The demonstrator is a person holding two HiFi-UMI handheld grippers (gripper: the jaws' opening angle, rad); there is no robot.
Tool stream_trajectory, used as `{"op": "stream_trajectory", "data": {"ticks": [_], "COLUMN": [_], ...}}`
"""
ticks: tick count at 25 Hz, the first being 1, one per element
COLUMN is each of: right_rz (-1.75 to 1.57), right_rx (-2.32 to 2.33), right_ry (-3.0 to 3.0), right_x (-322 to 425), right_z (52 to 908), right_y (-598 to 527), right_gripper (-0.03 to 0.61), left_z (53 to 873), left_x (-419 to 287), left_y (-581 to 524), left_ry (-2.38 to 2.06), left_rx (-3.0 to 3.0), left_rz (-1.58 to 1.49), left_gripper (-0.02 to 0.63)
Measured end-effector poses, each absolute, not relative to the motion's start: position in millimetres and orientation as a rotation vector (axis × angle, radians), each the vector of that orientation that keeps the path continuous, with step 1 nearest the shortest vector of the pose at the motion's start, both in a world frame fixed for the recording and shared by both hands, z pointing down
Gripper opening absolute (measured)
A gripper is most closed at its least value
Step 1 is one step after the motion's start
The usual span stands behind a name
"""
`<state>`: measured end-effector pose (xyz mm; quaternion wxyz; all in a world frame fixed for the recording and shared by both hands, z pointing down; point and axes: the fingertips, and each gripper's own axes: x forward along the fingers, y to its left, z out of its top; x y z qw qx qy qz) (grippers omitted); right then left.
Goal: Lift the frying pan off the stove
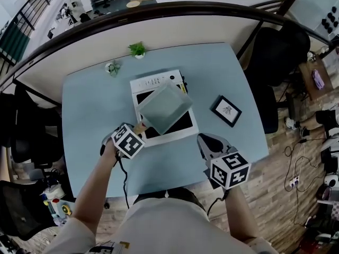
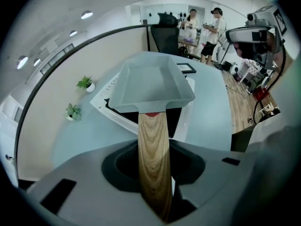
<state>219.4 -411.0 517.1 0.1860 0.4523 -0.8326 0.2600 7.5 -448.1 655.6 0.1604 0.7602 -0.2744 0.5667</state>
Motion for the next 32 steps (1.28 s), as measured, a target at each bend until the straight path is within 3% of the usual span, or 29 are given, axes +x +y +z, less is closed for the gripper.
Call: {"op": "stream_trajectory", "data": {"ticks": [9,22,32], "right_rz": [0.744,0.275,0.098], "right_rx": [1.325,1.47,1.487], "right_ry": [-2.523,-2.661,-2.725], "right_x": [224,218,210], "right_z": [447,321,269], "right_y": [-408,-381,-341], "right_gripper": [0.003,0.003,0.003], "left_z": [575,431,381], "left_x": [-14,-39,-41], "left_y": [-435,-409,-358], "left_ry": [-1.152,-1.579,-1.622], "left_rx": [2.231,2.378,2.489], "left_rz": [1.358,1.068,0.916], "left_gripper": [0.13,0.135,0.156]}}
